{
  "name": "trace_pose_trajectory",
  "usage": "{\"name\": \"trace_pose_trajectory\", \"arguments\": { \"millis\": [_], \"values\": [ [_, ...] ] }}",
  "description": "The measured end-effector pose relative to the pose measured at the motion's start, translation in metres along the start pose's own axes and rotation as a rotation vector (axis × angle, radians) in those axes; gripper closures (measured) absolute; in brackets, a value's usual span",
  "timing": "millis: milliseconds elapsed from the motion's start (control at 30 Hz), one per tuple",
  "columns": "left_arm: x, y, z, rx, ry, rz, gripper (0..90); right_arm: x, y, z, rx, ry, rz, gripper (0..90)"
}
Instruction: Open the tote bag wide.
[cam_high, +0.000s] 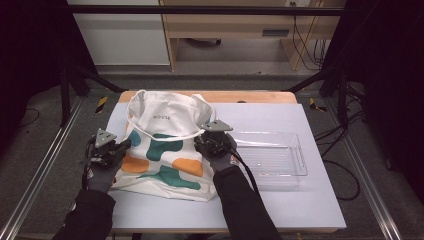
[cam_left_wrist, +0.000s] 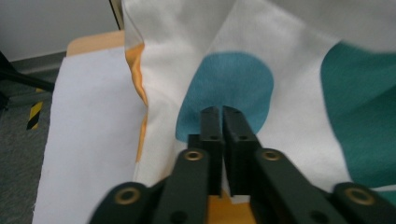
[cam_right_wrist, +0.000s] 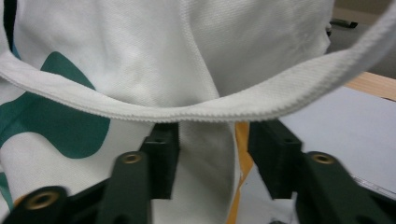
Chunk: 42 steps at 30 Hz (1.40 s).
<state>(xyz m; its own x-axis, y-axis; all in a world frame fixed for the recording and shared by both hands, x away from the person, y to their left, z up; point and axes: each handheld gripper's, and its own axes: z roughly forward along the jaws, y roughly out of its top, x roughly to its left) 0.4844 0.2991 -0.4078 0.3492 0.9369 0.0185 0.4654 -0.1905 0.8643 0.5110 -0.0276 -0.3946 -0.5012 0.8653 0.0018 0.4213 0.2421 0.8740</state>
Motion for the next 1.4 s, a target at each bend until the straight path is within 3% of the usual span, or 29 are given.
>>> {"name": "trace_pose_trajectory", "arguments": {
  "millis": [67,100,200,367,433,833,1033,1200,1333,1400],
  "values": [
    [0.002,0.003,-0.006,-0.028,-0.009,-0.011,75.1,0.003,-0.001,0.002,0.000,0.003,-0.009,70.7],
    [0.002,0.006,-0.010,-0.041,-0.006,-0.007,75.1,0.003,-0.001,0.002,0.000,0.003,-0.009,70.7],
    [0.002,0.014,-0.021,-0.098,-0.006,-0.025,65.5,0.005,-0.001,0.003,0.008,0.016,-0.012,84.6],
    [-0.004,0.031,-0.034,-0.164,-0.021,-0.032,49.5,0.006,-0.004,-0.003,-0.009,0.047,-0.031,88.1],
    [-0.007,0.036,-0.035,-0.176,-0.030,-0.027,48.6,0.007,-0.005,-0.005,-0.010,0.048,-0.034,88.1],
    [-0.035,0.077,-0.003,-0.110,-0.033,0.077,40.8,0.015,-0.010,-0.012,-0.026,0.069,-0.070,88.2],
    [-0.045,0.075,0.015,-0.046,-0.044,0.102,46.2,0.014,-0.012,-0.013,-0.031,0.086,-0.060,88.3],
    [-0.046,0.071,0.022,-0.018,-0.051,0.092,73.0,0.013,-0.016,-0.013,-0.028,0.093,-0.057,88.3],
    [-0.047,0.067,0.022,-0.006,-0.062,0.094,85.3,0.013,-0.016,-0.014,-0.024,0.096,-0.051,87.7],
    [-0.048,0.065,0.019,-0.016,-0.061,0.095,87.2,0.013,-0.016,-0.015,-0.018,0.096,-0.040,82.8]
  ]
}}
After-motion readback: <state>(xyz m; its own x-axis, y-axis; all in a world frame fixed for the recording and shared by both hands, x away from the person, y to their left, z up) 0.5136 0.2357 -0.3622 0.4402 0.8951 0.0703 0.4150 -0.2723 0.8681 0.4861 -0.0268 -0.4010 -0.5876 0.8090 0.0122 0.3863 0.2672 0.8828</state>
